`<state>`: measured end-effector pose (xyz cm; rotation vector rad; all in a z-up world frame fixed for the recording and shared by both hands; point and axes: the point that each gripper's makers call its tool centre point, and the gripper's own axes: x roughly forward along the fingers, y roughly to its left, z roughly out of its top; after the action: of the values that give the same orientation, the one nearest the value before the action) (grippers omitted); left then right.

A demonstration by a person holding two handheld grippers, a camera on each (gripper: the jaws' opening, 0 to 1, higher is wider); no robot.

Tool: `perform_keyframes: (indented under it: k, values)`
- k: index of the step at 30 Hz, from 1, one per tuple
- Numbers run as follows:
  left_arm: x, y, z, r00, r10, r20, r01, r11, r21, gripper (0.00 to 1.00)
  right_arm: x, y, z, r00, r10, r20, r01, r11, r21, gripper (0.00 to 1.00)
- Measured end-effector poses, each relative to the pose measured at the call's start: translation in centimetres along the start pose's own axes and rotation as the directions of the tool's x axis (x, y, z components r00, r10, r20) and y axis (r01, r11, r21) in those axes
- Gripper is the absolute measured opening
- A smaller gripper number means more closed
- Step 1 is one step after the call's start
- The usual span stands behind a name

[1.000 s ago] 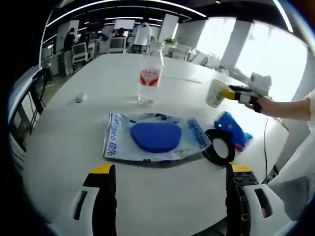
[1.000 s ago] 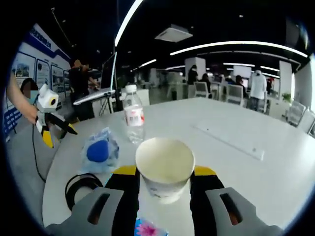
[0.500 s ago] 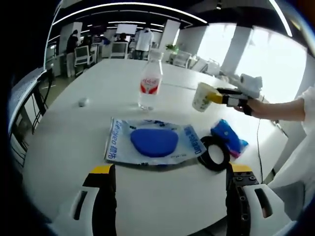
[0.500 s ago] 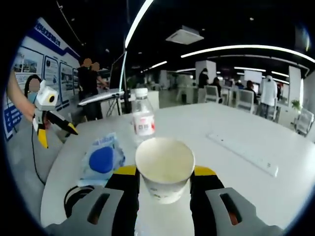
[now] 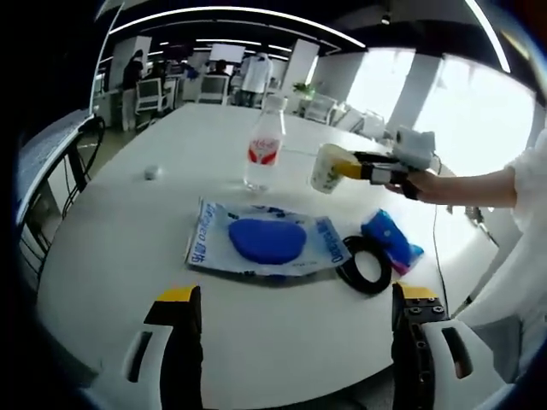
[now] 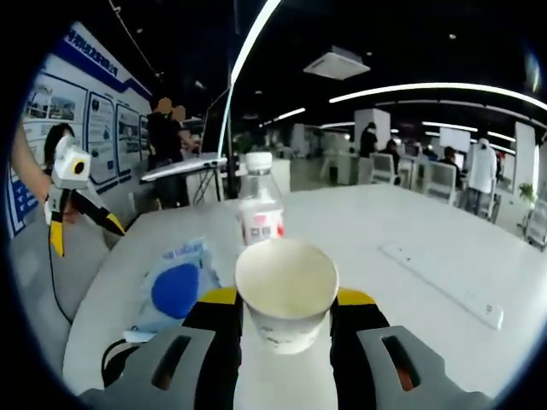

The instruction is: Arrange the tabletop items into an orderly group along one side of the table until the central work area is clear of visible clutter.

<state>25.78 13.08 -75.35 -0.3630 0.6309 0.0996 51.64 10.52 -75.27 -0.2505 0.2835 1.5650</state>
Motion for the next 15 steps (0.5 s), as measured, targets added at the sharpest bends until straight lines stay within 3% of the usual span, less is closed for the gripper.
perform_keyframes:
  k: [15]
  values:
    - [-0.4,-0.6,-0.6,1.000,-0.023,-0.007,0.023,1.000,-0.016,0.87,4.3,0.5,0.2,0.999,0.038,-0.012,-0.038,0.999,-0.029,0.36]
